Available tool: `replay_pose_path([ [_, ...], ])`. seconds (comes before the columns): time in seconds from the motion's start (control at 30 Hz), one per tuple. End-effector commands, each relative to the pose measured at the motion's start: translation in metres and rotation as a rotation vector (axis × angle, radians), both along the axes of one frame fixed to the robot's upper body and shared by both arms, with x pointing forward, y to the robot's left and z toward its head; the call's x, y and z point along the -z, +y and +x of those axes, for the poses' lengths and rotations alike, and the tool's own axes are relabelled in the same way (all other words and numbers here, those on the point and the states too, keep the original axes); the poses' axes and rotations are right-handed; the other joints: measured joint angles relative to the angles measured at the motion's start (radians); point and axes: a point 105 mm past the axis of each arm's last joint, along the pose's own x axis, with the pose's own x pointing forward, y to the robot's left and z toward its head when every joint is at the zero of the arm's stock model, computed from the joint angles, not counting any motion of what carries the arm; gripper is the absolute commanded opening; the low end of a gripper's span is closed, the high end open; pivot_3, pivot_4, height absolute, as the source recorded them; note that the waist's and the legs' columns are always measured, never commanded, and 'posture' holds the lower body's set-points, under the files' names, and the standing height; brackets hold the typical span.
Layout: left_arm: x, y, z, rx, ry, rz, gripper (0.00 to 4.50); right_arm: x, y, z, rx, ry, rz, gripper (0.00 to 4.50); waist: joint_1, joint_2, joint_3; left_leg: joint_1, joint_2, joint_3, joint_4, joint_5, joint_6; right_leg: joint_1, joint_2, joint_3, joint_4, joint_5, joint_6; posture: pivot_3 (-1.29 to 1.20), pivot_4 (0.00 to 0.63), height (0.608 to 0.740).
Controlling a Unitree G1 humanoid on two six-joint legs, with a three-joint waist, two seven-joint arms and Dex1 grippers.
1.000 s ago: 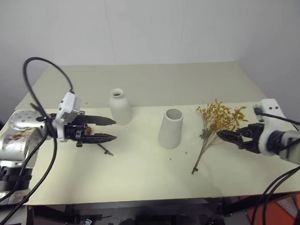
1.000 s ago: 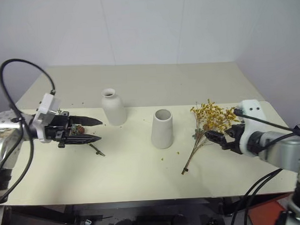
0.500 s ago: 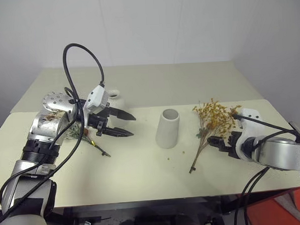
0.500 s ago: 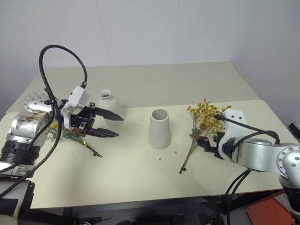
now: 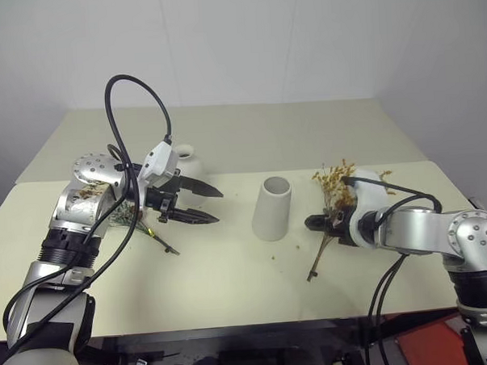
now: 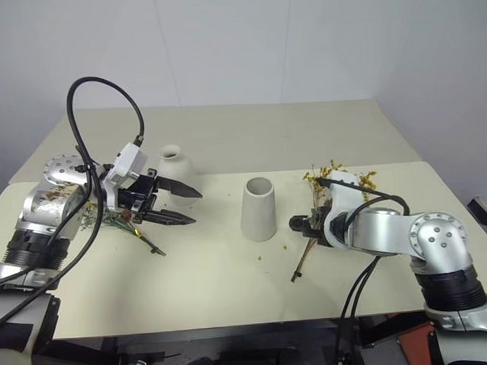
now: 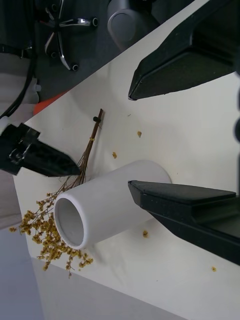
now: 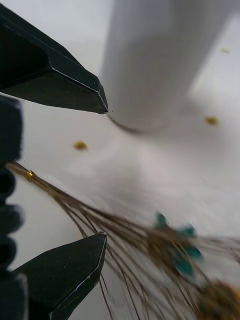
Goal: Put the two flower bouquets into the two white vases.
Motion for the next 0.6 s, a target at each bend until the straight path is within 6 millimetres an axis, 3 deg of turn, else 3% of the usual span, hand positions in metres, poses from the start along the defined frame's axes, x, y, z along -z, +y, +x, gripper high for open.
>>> replay_pose_path([
  [0.03,-0.009,0.000,-0.006,0.007,-0.037,-0.033,2.78,-0.007,0.000,0.004,-0.066,0.008,-0.012,4.44,0.000,0.000,0.000,0.000,0.000,0.000,0.000,0.000,0.000,0.000,0.000,0.000,0.000,0.000,0.000,0.00,0.150,0.740],
  [0.2,-0.007,0.001,-0.009,-0.010,-0.028,-0.037,2.78,-0.007,-0.008,0.007,-0.146,0.083,-0.046,4.44,0.001,0.000,0.000,0.000,0.000,0.000,0.000,0.000,0.000,0.000,0.000,0.000,-0.001,0.000,0.000,0.00,0.150,0.740],
  [0.6,-0.005,0.002,-0.011,-0.025,-0.018,-0.051,2.78,-0.029,-0.029,-0.023,-0.382,0.200,-0.138,4.44,0.002,0.000,0.000,-0.004,0.001,0.000,0.000,0.000,0.000,-0.005,0.000,-0.001,-0.001,0.000,0.000,0.00,0.150,0.740],
])
